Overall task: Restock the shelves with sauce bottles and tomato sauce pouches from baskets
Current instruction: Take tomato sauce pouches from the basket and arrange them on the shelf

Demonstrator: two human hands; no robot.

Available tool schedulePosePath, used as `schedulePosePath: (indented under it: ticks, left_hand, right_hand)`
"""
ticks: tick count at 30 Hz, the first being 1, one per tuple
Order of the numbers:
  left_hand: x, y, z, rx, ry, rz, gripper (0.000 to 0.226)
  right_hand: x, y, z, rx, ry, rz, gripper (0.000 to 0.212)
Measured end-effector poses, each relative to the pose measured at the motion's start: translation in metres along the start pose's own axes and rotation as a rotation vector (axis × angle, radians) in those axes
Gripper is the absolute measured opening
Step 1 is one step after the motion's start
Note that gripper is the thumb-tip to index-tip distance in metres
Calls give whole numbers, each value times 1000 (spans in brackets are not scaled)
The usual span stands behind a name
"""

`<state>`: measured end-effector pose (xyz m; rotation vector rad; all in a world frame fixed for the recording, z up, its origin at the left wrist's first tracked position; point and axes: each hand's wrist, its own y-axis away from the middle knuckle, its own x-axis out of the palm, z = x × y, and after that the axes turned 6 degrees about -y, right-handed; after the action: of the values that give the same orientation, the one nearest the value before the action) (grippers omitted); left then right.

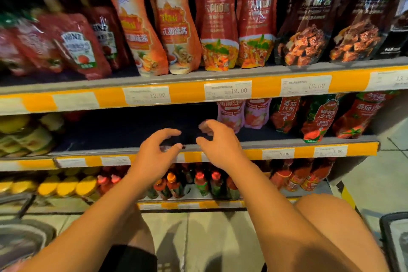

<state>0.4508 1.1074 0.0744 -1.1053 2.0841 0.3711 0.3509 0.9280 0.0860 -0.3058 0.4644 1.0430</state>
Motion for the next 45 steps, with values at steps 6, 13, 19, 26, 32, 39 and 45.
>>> schedulePosePath:
  ticks: [6, 13, 19, 26, 32, 39, 45]
  left_hand:
    - [-70, 73, 44, -61, 31, -113, 36]
    - [-153, 171, 127, -191, 36, -258, 40]
    - [-200, 261, 191, -434, 113, -440, 37]
    - [-220, 344, 258, -646, 130, -637, 51]
    - [-203, 398, 310, -848, 102, -663, 35]
    - [-177, 442, 358, -1116, 100, -570, 28]
    - [-159, 468, 370, -1277, 30, -436, 30]
  right_hand:
    - [49, 19, 47, -128, 51, 202, 41]
    - [131, 52, 110, -255, 106, 387, 40]
    - [205, 86, 164, -377, 112, 543, 40]
    - [292, 115, 224, -550, 231, 799, 44]
    - [378, 135, 242, -537, 308, 955, 47]
    - [455, 163, 231, -456, 403, 1078, 39]
    - [516, 176, 230, -316, 467, 1153, 15]
